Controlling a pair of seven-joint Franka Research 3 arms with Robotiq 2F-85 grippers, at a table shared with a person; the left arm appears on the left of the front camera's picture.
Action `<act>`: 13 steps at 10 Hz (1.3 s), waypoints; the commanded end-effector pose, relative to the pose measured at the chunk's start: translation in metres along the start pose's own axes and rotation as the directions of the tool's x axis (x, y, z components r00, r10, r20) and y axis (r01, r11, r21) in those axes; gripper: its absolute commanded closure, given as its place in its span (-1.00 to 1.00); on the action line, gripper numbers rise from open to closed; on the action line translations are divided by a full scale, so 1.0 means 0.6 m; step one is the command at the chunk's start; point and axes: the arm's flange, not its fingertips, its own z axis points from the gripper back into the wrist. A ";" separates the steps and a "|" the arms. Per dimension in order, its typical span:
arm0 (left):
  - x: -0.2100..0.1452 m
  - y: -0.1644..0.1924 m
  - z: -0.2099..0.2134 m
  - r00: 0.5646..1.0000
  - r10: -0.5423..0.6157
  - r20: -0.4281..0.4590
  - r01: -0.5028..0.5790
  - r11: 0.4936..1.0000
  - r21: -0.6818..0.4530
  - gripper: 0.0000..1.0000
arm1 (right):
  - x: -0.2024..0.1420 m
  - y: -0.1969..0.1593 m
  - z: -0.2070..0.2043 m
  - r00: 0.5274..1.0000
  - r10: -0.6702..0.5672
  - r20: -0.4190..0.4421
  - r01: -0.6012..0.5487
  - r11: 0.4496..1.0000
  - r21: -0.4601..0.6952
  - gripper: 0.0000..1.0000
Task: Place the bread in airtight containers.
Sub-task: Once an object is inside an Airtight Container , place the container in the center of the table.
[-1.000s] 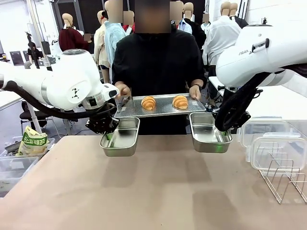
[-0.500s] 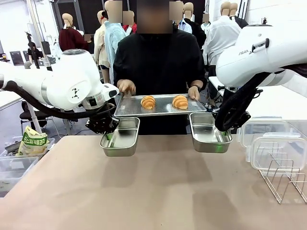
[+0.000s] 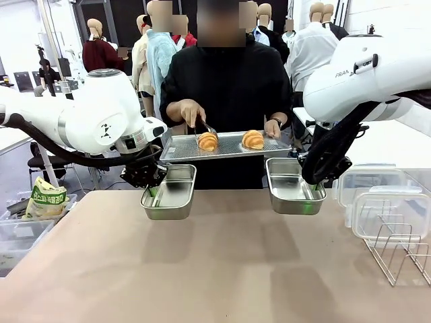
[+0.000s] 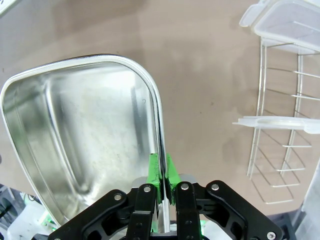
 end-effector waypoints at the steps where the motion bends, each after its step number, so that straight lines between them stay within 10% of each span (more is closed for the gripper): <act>1: 0.003 0.000 0.004 1.000 0.001 0.009 -0.001 1.000 -0.003 1.00 | 0.000 0.000 0.004 1.000 0.002 0.006 -0.002 1.000 -0.003 1.00; 13: 0.003 0.000 0.004 1.000 0.001 0.009 -0.001 1.000 -0.003 1.00 | 0.000 0.000 0.004 1.000 0.002 0.006 -0.002 1.000 -0.003 1.00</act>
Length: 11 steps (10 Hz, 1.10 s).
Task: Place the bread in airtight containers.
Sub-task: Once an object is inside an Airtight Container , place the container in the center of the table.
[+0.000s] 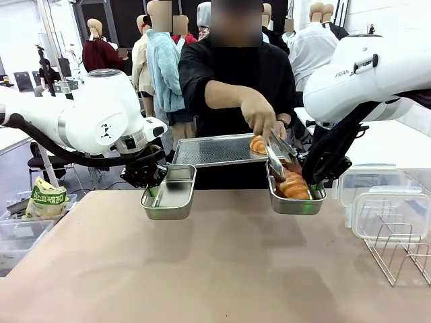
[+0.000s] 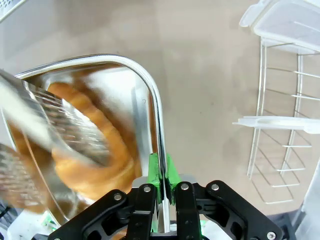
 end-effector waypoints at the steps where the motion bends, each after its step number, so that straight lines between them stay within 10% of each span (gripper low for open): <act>1: 0.003 0.000 0.004 1.000 0.001 0.009 -0.001 1.000 -0.003 1.00 | 0.000 -0.001 0.004 1.000 0.002 0.006 -0.002 1.000 -0.003 1.00; 11: 0.003 0.000 0.004 1.000 0.001 0.009 -0.001 1.000 -0.003 1.00 | 0.000 -0.001 0.004 1.000 0.002 0.006 -0.002 1.000 -0.003 1.00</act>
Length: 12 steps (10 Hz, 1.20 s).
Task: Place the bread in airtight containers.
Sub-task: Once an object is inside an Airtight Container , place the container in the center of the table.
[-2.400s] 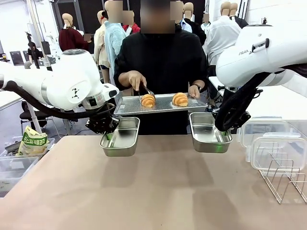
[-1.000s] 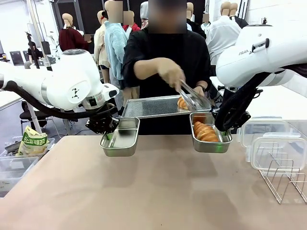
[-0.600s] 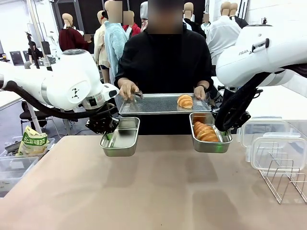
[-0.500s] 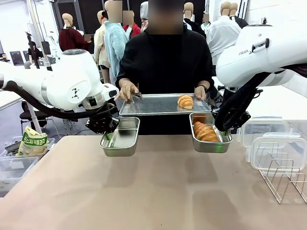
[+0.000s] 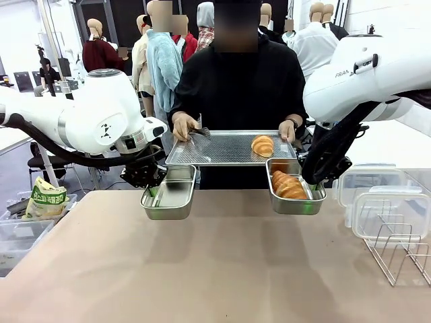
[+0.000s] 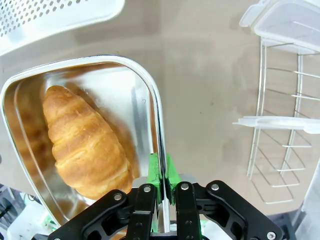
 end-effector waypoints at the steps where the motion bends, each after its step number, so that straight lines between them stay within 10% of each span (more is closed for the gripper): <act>1: 0.003 0.000 0.004 1.000 0.001 0.009 -0.001 1.000 -0.003 1.00 | 0.000 -0.001 0.004 1.000 0.002 0.006 -0.002 1.000 -0.003 1.00; 12: 0.003 0.000 0.004 1.000 0.001 0.009 -0.001 1.000 -0.003 1.00 | -0.004 0.011 -0.036 0.999 0.020 -0.026 -0.022 0.997 -0.078 1.00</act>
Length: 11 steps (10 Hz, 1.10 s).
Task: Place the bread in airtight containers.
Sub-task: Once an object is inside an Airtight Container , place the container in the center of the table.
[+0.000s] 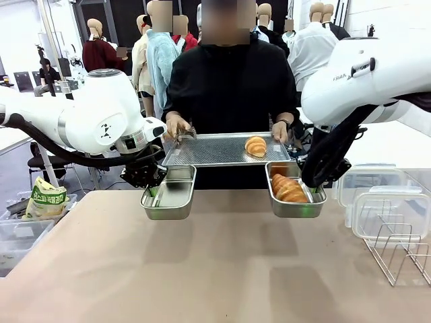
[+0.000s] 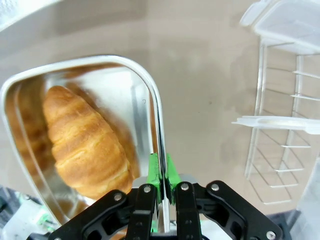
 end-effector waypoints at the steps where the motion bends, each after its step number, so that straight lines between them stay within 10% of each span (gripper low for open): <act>1: 0.003 0.000 0.004 1.000 0.001 0.009 -0.001 1.000 -0.003 1.00 | 0.002 0.009 -0.058 1.000 0.021 -0.013 -0.022 0.996 -0.090 1.00; 11: 0.003 0.000 0.004 1.000 0.001 0.009 -0.001 1.000 -0.003 1.00 | 0.011 -0.024 -0.240 0.994 0.062 -0.085 -0.063 0.998 -0.015 1.00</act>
